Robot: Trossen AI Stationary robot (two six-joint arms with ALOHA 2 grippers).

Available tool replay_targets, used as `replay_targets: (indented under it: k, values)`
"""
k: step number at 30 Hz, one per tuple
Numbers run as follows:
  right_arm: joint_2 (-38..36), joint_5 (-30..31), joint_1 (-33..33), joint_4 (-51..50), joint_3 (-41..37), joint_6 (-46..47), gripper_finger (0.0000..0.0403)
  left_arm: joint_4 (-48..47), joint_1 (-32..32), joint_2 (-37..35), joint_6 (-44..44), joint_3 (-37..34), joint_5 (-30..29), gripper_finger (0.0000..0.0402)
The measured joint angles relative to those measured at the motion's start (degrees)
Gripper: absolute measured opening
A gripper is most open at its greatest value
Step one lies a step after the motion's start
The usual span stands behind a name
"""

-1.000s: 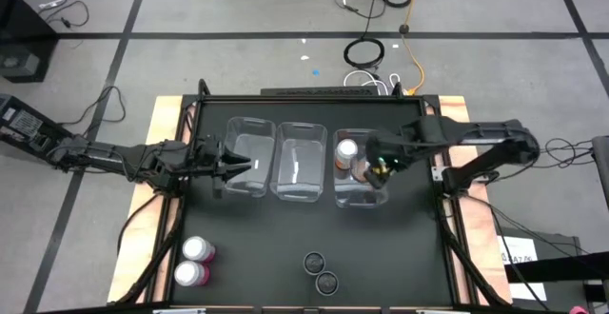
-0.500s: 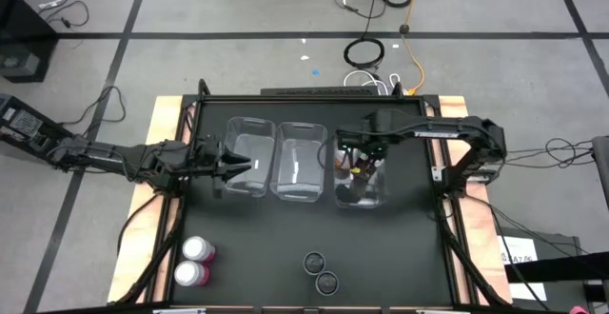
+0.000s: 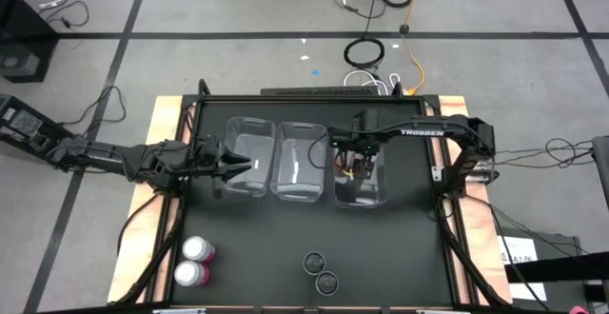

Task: Sort soda cans
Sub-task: Put the yellow-white soda can into the right transparent bin

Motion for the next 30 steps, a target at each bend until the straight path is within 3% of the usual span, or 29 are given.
replay_targets:
  k: [12,22,30]
  values:
    - [5.0,-0.5,0.0,-0.2,-0.1,2.0,0.0291,0.0,0.0,0.0,0.0,0.0,0.0,0.0109]
    - [4.6,-4.6,-0.5,1.0,-0.1,5.4,0.0291,0.0,0.0,0.0,0.0,0.0,0.0,0.0109]
    - [1.3,-4.6,-0.3,2.5,-2.0,6.9,0.0291,0.0,0.0,0.0,0.0,0.0,0.0,0.0109]
